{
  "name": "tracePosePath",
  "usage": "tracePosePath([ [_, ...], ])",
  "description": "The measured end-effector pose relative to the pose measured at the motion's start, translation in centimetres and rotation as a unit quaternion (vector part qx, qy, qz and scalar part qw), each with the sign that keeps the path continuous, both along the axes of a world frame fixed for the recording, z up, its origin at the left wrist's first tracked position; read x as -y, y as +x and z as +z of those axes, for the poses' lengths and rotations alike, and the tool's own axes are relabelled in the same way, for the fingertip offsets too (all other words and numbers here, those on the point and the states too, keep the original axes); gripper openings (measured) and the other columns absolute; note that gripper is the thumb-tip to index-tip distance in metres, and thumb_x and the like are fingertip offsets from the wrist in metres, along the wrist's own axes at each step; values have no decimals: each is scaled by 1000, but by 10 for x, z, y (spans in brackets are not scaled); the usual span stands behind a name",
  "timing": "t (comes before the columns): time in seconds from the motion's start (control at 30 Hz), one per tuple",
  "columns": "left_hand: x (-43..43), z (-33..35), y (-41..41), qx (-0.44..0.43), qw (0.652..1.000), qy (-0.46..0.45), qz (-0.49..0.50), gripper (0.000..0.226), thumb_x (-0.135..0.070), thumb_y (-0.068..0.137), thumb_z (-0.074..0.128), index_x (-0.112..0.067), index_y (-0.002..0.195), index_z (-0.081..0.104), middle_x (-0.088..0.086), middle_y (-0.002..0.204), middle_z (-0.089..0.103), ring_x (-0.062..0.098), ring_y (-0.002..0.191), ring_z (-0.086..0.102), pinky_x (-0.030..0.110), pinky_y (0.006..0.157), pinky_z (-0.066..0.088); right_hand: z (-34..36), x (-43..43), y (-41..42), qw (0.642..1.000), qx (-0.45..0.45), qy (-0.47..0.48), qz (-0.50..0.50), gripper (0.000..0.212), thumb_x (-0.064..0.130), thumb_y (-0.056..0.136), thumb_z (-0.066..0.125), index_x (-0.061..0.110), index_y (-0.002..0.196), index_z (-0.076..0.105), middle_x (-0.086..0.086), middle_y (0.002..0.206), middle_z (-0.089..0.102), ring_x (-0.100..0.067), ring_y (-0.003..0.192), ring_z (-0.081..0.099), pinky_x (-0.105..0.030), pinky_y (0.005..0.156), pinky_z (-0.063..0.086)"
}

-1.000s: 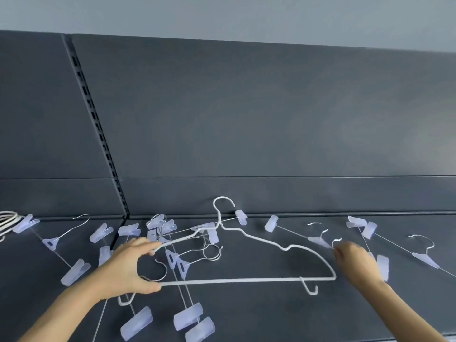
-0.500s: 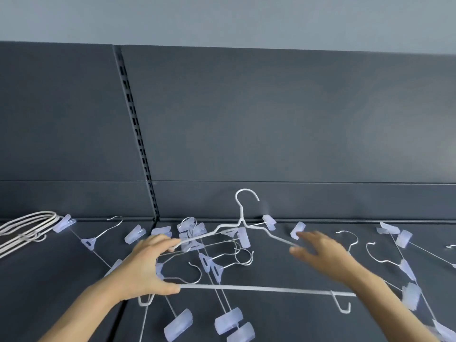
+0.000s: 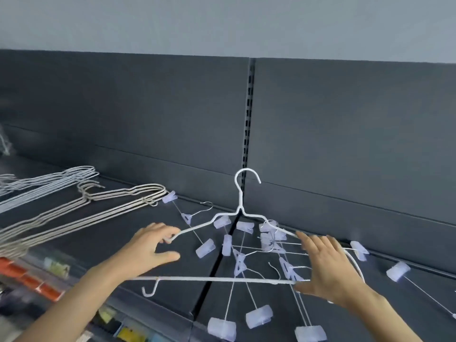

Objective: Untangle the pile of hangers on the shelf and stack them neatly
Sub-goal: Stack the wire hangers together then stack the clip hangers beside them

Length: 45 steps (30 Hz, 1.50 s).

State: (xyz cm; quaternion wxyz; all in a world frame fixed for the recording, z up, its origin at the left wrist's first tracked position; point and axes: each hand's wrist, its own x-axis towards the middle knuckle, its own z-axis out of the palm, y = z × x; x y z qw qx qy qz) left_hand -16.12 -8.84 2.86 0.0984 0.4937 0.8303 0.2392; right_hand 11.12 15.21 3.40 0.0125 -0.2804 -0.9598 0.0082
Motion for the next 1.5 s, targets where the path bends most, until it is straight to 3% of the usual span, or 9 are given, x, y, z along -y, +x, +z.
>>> tracePosePath([
  [0.13, 43, 2, -29, -12, 989, 102, 109, 41, -12, 83, 65, -49, 73, 53, -18, 79, 68, -6, 91, 57, 15, 75, 48, 0, 15, -53, 998, -11, -12, 65, 104, 59, 68, 64, 22, 146, 6, 7, 136, 36, -17, 131, 28, -32, 118, 4],
  [0.3, 97, 9, -58, 3, 978, 101, 181, 15, -28, 78, 71, -36, 89, 65, -18, 85, 64, -4, 84, 61, 13, 79, 46, 6, 34, -135, 991, -43, -33, 122, 109, 58, 63, 70, 20, 146, 10, 7, 130, 39, -15, 129, 29, -30, 117, 10],
  [0.4, 130, 16, -94, -34, 984, 32, 172, 105, -90, 43, 50, -21, 121, 58, -11, 109, 56, 4, 103, 52, 23, 95, 38, 8, 53, -192, 987, -57, -46, 145, 106, 54, 62, 73, 20, 144, 16, 7, 129, 41, -15, 128, 29, -29, 116, 12],
  [0.47, 152, 19, -125, -70, 981, -63, 172, 128, -96, 30, 43, -26, 137, 40, -7, 132, 43, 11, 124, 38, 29, 108, 30, 9, 69, -234, 984, -70, -56, 156, 103, 53, 60, 74, 22, 142, 20, 8, 126, 43, -15, 125, 32, -28, 114, 16],
  [0.6, 200, 17, -206, -114, 968, -143, 171, 110, -67, 55, 64, -26, 145, 15, -5, 147, 21, 17, 137, 19, 34, 116, 19, 2, 110, -329, 976, -90, -93, 174, 98, 50, 59, 76, 27, 140, 26, 9, 120, 45, -13, 121, 33, -21, 105, 22],
  [0.97, 340, 6, -406, -44, 965, -47, 255, 114, -71, 39, 49, -24, 141, 32, -5, 136, 36, 13, 127, 31, 29, 110, 27, -9, 236, -568, 972, -49, -90, 212, 97, 49, 71, 68, 29, 146, 10, 4, 150, 21, -16, 141, 13, -27, 115, 10],
  [1.17, 356, -7, -446, -41, 943, -60, 325, 118, -78, 37, 46, -17, 138, 38, -1, 129, 46, 16, 121, 40, 31, 105, 33, -10, 259, -613, 973, -60, -117, 191, 85, 45, 78, 66, 29, 145, 17, 5, 147, 26, -16, 137, 22, -30, 115, 18],
  [1.27, 351, -17, -460, -45, 925, -65, 371, 97, -66, 55, 68, -16, 135, 42, 3, 127, 50, 21, 119, 45, 38, 104, 37, -15, 261, -620, 973, -62, -132, 179, 74, 41, 81, 63, 27, 143, 25, 5, 145, 31, -15, 135, 27, -30, 113, 22],
  [1.5, 335, -28, -465, -25, 898, -95, 430, 74, -63, 62, 68, -15, 116, 54, 5, 112, 55, 23, 108, 49, 39, 96, 39, -23, 262, -629, 973, -54, -150, 168, 56, 35, 85, 59, 24, 136, 38, 4, 140, 38, -14, 129, 36, -29, 107, 33],
])
